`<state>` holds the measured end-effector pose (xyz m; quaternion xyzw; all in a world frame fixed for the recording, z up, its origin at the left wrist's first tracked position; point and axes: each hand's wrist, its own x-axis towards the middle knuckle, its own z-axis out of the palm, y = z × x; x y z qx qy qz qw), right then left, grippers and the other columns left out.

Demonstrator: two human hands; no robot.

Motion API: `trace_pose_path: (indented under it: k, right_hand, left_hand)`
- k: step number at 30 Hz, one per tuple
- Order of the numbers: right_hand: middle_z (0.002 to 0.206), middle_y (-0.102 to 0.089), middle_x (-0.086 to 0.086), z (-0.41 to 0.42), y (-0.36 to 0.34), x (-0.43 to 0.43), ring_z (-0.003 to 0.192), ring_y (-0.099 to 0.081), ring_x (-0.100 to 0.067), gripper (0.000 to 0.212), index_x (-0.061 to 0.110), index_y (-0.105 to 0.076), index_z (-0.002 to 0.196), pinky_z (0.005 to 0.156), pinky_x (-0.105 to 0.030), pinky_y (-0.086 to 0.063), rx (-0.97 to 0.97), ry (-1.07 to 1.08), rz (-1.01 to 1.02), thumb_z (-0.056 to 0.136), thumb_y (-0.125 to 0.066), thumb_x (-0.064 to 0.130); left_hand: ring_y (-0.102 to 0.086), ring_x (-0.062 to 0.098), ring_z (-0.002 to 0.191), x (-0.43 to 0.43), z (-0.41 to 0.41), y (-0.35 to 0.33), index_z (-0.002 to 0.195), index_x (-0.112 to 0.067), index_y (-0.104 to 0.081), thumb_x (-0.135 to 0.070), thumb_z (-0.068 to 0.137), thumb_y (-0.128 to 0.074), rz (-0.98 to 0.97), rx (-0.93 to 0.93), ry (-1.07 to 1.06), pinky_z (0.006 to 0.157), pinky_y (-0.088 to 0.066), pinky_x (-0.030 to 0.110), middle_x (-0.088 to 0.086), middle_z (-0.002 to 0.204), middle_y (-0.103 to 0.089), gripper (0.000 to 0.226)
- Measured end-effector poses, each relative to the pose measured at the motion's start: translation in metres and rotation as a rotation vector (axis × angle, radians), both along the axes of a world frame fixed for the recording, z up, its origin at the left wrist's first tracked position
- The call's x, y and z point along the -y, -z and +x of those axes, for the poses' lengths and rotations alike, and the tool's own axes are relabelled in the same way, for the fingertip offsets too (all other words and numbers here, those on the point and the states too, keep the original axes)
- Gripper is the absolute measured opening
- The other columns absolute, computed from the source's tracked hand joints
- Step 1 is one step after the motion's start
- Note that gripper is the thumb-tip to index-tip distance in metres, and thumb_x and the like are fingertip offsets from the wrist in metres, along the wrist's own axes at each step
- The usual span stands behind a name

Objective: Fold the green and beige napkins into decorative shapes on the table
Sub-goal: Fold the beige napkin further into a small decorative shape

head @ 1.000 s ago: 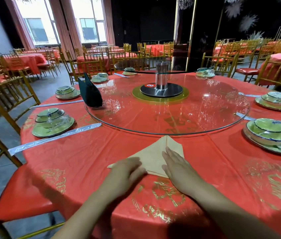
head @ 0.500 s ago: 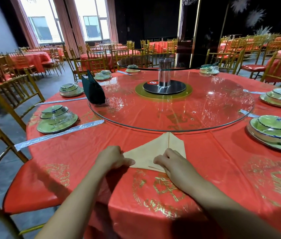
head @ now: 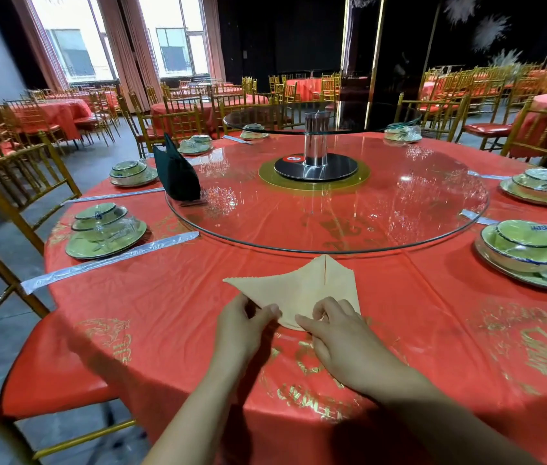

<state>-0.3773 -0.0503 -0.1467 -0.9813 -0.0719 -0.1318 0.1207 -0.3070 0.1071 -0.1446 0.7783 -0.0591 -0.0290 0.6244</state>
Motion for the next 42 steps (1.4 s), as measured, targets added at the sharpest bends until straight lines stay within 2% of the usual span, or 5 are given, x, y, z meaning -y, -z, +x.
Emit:
trace_pose_path:
  k: [8,10,20,30,42]
  right_hand:
    - [0.118,-0.045,-0.001,0.0,-0.003,0.001,0.113,-0.039,-0.021,0.056,0.027,-0.05,0.132,0.093,-0.028,-0.033,-0.079,-0.029,0.049,0.08,-0.029,0.028]
    - [0.119,-0.045,0.003,-0.001,-0.007,0.003,0.116,-0.038,-0.016,0.049,0.026,-0.051,0.13,0.096,-0.024,-0.031,-0.095,-0.035,0.152,0.085,-0.032,0.023]
    - [0.083,-0.052,0.0,0.003,-0.021,0.028,0.074,-0.05,-0.009,0.03,0.014,-0.05,0.096,0.066,-0.02,-0.036,-0.196,0.205,1.145,0.08,-0.066,0.034]
    - [0.071,-0.044,0.004,0.022,-0.015,0.025,0.06,-0.041,-0.01,0.024,0.02,-0.05,0.079,0.056,-0.022,-0.033,-0.204,0.295,0.989,0.08,-0.061,-0.001]
    - [0.137,-0.043,0.001,0.049,-0.033,0.055,0.125,-0.042,-0.016,0.044,0.015,-0.047,0.133,0.099,-0.024,-0.032,-0.262,0.018,0.122,0.09,-0.05,0.009]
  left_hand:
    - [-0.06,-0.011,0.083,0.027,-0.026,-0.007,0.119,-0.019,-0.059,-0.009,0.093,-0.049,0.32,0.51,0.036,0.067,-0.037,0.009,-0.014,0.091,-0.067,0.03]
    - [-0.059,0.012,0.11,0.034,-0.024,0.001,0.134,-0.015,-0.047,-0.009,0.092,-0.05,0.533,0.561,0.117,0.085,-0.041,0.018,0.001,0.124,-0.062,0.043]
    - [-0.071,0.005,0.077,0.043,-0.026,-0.001,0.086,-0.016,-0.076,-0.02,0.058,-0.055,1.011,0.726,0.241,0.064,-0.051,0.013,-0.003,0.086,-0.075,0.035]
    - [-0.032,0.018,0.138,0.021,-0.016,0.003,0.119,-0.013,-0.052,-0.017,0.095,-0.045,0.858,0.669,0.415,0.104,-0.032,0.025,0.003,0.15,-0.034,0.026]
    - [-0.055,0.026,0.109,0.019,0.005,-0.009,0.107,-0.011,-0.062,-0.026,0.089,-0.055,0.781,0.768,0.485,0.085,-0.041,0.033,0.004,0.116,-0.062,0.025]
